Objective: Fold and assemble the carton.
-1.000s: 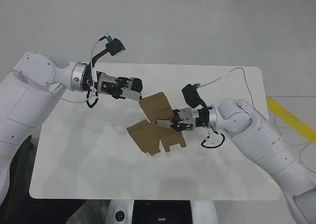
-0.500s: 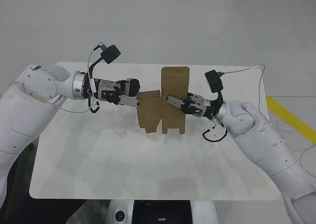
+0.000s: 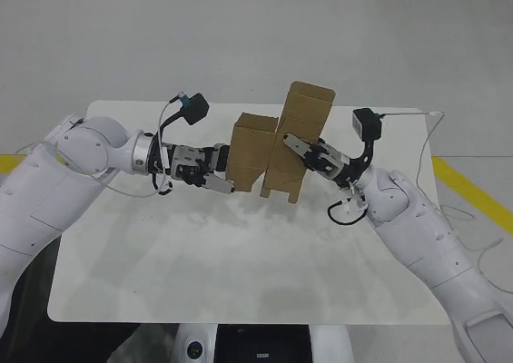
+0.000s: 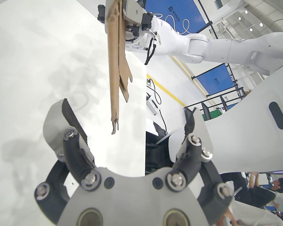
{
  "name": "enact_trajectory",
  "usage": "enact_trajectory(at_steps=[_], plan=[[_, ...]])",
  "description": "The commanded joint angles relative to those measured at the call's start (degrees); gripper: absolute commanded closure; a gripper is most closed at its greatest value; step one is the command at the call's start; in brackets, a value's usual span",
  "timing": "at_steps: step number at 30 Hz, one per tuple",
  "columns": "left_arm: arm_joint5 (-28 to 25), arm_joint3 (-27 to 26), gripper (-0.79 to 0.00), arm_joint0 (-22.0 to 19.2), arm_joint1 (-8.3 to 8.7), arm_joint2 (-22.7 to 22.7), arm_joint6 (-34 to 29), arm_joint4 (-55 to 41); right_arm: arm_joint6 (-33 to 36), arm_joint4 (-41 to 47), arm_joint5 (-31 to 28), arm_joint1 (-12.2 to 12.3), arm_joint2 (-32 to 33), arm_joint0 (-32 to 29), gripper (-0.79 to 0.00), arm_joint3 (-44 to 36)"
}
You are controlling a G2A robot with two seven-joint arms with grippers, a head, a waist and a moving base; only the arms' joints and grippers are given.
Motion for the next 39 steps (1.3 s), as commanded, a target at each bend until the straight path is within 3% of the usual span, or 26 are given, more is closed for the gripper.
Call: enact_trajectory(at_steps=[1, 2, 5, 8, 14, 24, 25, 26, 27, 33, 39], plan=[[-0.36, 0.16, -0.736, -0.19, 0.01, 0.73, 0.36, -0.09, -0.40, 0.04, 0.00, -0.26, 0.07, -0.09, 0.000, 0.16], [-0.47, 0.44, -0.619, -0.28, 0.00, 1.10, 0.47, -0.16, -0.50, 0.06, 0.00, -0.38, 0.11, -0.13, 0.000, 0.26], [-0.90, 1.20, -0.533, -0.77, -0.15, 2.06, 0.90, -0.42, -0.50, 0.14, 0.00, -0.74, 0.07, -0.23, 0.000, 0.39], [-1.28, 1.80, -0.499, -1.24, -0.31, 2.83, 1.28, -0.91, -0.23, 0.27, 0.00, -1.05, 0.09, -0.25, 0.000, 0.55], [-1.58, 2.99, -0.231, -1.99, -0.60, 3.87, 1.59, -1.73, 0.43, 0.58, 0.00, -1.56, 0.35, -0.36, 0.000, 0.88], [-0.98, 4.41, 0.000, -2.23, -0.88, 4.98, 0.99, -5.86, 1.38, 0.66, 0.00, -2.12, 1.40, -0.83, 0.000, 1.38], [-0.80, 4.61, 0.000, -2.31, -0.89, 5.05, 0.81, -6.05, 1.50, 0.56, 0.00, -2.14, 1.58, -0.87, -0.071, 1.50], [-0.49, 4.92, 0.000, -2.38, -0.90, 5.12, 0.49, -6.29, 1.67, 0.37, 0.00, -2.16, 1.78, -0.89, -0.308, 1.72], [-0.09, 5.19, 0.000, -2.45, -0.90, 5.19, 0.10, -6.54, 1.81, 0.26, 0.00, -2.17, 1.98, -0.92, -0.785, 1.84], [4.15, 6.89, 0.000, -3.23, -0.87, 5.30, -4.14, -8.64, 5.32, -0.01, 0.00, -1.69, 3.73, -0.81, -0.785, 2.49], [7.84, 6.69, 0.000, -4.02, -0.48, 4.86, -7.83, -8.93, 17.62, 4.42, 0.00, 0.22, 5.60, -0.93, -0.785, 2.78]])
